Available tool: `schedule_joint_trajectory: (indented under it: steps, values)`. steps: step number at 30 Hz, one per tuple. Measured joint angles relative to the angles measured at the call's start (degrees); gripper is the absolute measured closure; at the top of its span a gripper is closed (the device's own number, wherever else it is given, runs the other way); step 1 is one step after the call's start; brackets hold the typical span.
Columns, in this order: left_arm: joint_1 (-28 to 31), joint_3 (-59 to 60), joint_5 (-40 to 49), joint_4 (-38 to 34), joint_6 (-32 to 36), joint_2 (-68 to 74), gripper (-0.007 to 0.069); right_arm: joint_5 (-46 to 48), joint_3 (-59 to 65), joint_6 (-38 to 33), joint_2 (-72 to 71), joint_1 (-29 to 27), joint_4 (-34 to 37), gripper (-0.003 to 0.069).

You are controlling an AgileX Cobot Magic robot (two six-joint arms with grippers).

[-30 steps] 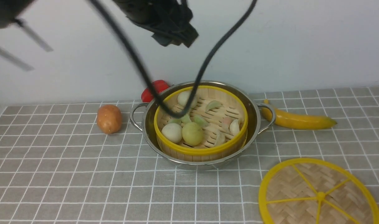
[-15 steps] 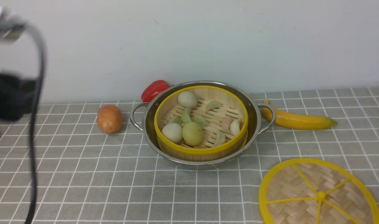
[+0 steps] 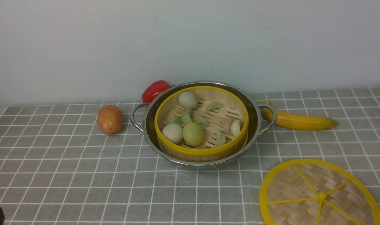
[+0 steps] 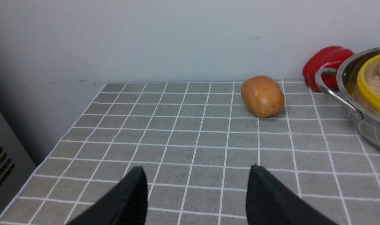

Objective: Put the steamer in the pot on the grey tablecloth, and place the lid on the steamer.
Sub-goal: 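Move the gripper down to the bamboo steamer lid and grasp its center knob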

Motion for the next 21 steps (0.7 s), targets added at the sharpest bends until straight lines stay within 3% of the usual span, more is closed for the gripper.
schedule_joint_trajectory:
  steps: [7, 17, 21]
  values:
    - [0.0, 7.3, -2.5, 4.1, -3.9, -0.8, 0.0224, 0.0, 0.0, 0.0, 0.0, 0.0, 0.0, 0.0414]
    - [0.0, 8.0, -2.4, 20.5, -22.4, -6.0, 0.0224, 0.0, 0.0, 0.1, 0.0, 0.0, 0.0, 0.0414]
    - [-0.8, 8.0, -2.0, 21.4, -25.9, -6.9, 0.0224, 0.0, 0.0, 0.1, 0.0, 0.0, 0.0, 0.0414]
